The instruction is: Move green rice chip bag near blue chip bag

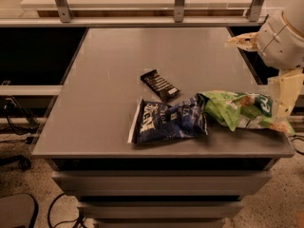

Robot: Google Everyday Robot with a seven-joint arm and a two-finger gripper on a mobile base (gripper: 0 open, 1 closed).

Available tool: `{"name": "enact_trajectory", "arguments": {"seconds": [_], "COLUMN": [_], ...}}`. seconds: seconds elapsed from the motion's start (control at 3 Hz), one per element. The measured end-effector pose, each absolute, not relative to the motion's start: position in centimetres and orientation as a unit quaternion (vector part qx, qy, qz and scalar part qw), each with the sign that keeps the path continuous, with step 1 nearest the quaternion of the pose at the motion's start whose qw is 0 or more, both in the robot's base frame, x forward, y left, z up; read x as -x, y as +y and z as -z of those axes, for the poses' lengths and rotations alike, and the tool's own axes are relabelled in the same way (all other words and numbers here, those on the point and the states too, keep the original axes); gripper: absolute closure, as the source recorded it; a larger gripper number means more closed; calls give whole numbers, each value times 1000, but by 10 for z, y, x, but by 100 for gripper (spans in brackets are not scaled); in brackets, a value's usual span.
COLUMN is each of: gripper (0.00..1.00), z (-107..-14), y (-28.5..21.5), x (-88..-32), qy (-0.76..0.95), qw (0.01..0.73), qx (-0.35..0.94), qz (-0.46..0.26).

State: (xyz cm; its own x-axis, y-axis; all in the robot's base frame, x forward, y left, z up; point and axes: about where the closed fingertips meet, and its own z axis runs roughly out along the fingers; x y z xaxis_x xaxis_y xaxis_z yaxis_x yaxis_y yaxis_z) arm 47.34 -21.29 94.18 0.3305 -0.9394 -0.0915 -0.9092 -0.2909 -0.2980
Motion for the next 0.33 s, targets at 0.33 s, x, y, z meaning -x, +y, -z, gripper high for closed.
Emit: {"name": "enact_trajectory", "arguments": {"seconds": [0.33], "gripper": [0], "z": [-941], "y": [-213], "x": [-474], "qy": [575], "qw": [153], "qx": [802], "qz": [43]}}
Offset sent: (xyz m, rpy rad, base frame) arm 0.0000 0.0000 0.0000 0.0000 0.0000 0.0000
